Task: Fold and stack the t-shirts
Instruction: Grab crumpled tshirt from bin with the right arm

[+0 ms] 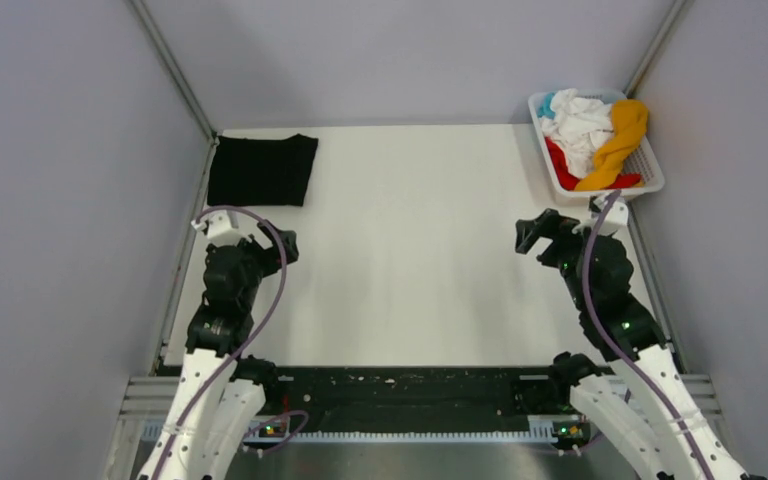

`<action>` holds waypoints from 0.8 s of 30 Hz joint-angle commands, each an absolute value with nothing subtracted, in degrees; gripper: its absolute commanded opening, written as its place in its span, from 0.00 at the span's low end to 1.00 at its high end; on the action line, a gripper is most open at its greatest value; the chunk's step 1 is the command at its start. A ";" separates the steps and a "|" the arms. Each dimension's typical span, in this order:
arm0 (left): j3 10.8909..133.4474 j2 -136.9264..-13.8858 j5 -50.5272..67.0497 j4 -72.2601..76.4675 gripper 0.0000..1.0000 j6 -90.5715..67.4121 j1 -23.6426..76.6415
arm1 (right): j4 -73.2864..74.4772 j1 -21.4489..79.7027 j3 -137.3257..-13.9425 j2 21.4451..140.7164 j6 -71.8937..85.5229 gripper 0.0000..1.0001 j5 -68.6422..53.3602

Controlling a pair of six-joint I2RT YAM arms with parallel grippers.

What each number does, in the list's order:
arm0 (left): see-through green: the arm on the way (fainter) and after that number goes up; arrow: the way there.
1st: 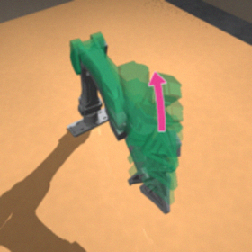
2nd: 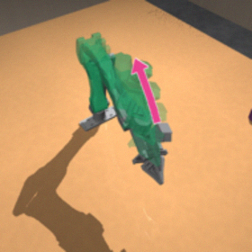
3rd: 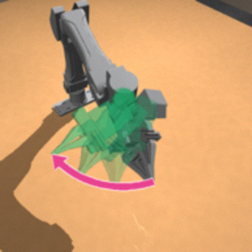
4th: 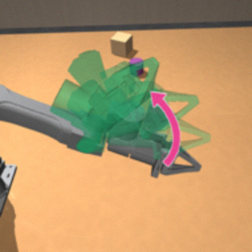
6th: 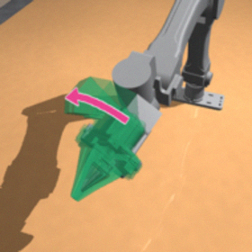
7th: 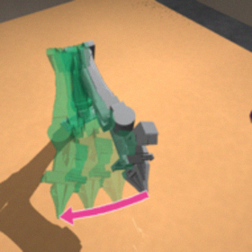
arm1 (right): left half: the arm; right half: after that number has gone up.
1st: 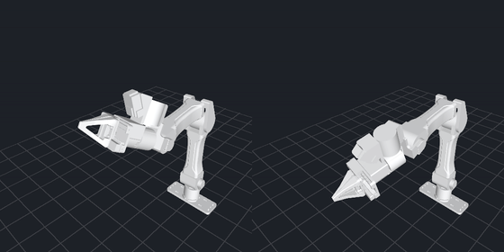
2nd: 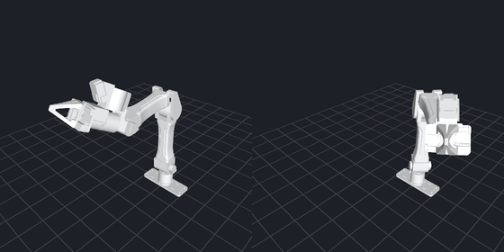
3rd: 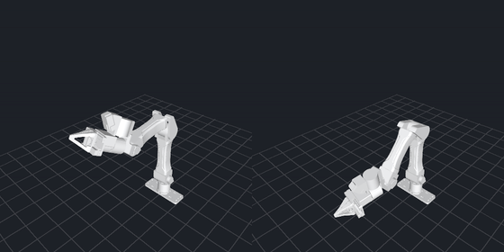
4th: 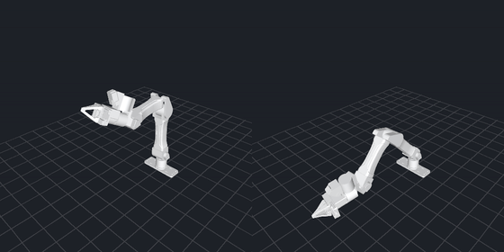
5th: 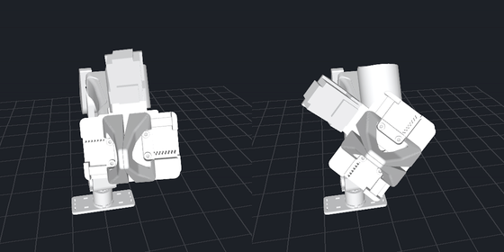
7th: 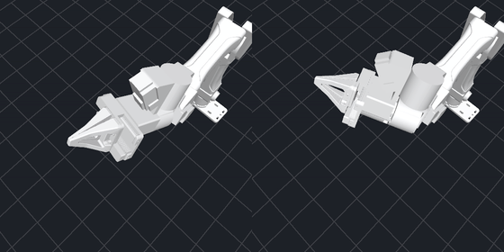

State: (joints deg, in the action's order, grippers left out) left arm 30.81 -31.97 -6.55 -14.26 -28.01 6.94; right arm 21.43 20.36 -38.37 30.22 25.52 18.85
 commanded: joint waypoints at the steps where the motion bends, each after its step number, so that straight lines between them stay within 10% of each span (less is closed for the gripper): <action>1: 32.31 -31.16 -6.09 -13.03 0.99 -28.43 6.86 | 15.36 19.89 -43.34 36.41 21.50 0.99 7.62; 24: 30.53 -33.40 -14.75 -10.87 0.99 -28.71 6.78 | 12.84 -5.69 -103.52 114.08 15.63 0.90 10.75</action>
